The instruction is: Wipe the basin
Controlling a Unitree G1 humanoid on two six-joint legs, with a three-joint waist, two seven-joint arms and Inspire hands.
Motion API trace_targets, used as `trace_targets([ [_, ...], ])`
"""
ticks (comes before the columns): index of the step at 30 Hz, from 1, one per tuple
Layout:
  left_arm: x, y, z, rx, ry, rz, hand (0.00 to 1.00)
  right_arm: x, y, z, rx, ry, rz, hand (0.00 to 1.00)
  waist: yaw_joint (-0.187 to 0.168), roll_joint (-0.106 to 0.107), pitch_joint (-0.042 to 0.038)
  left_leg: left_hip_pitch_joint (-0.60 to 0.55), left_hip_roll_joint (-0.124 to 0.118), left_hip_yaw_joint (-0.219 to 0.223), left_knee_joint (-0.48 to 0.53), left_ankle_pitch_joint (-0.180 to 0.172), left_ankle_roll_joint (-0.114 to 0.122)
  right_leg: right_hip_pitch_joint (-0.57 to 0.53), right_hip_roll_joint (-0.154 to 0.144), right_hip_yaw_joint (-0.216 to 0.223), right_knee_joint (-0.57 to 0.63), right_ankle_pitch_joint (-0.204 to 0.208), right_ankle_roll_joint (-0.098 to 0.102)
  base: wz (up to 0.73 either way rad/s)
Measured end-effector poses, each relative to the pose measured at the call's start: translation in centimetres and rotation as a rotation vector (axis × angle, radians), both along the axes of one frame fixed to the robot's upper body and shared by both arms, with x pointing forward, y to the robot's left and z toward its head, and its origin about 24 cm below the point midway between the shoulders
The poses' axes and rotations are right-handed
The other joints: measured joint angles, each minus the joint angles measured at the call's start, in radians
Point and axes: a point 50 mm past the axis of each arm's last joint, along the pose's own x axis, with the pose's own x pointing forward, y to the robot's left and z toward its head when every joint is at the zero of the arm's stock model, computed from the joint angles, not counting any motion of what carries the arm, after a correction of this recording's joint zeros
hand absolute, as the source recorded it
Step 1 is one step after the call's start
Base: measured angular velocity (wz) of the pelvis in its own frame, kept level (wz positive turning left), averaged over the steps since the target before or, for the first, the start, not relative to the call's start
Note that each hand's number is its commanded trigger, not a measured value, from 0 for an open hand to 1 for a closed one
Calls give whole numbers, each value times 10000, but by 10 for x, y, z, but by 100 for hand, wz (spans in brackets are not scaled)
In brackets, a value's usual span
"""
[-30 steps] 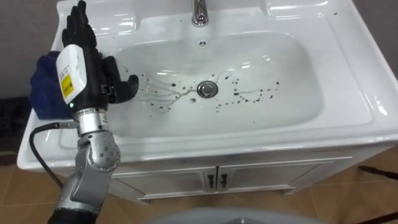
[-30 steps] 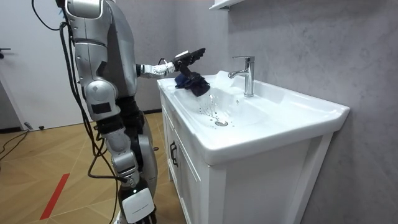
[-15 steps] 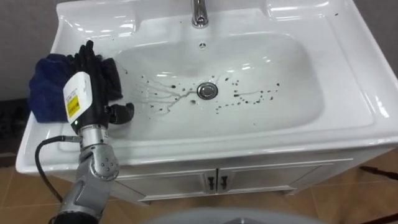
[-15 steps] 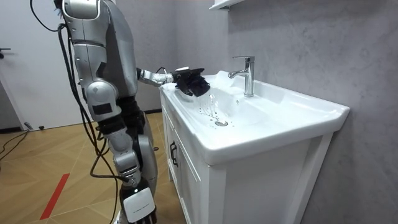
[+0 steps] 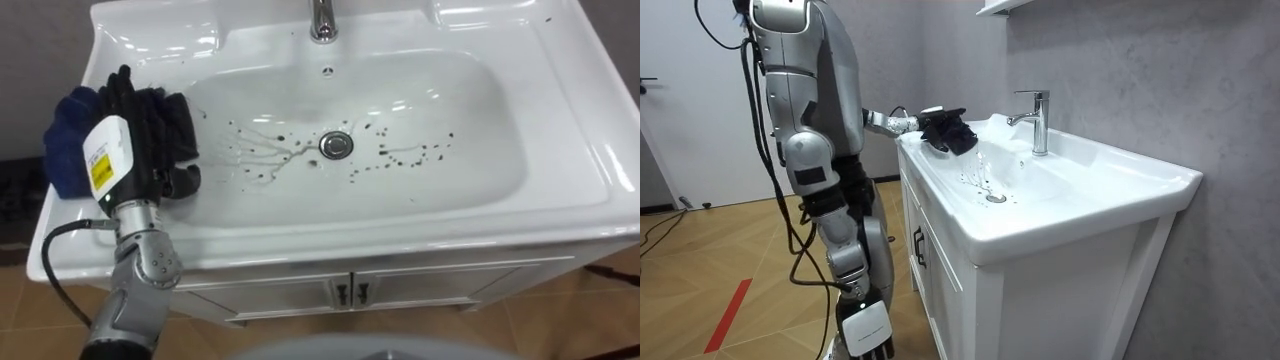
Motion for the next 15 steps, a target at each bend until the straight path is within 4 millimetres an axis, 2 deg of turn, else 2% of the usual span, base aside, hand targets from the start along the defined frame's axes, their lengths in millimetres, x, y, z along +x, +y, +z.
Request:
trace_targets([
  [6,-1,14,10,714,-576,764,0,-5,-1,0,-66,322,-98,0,70,96,0,2,1,-9,2,-1,-1,-10,2,22,25,1,-1,0],
  [15,1,14,17,886,-833,869,0,-6,-1,0,-100,432,-63,0,114,128,-38,17,1,19,20,-1,-1,-8,3,31,26,1,-1,0],
])
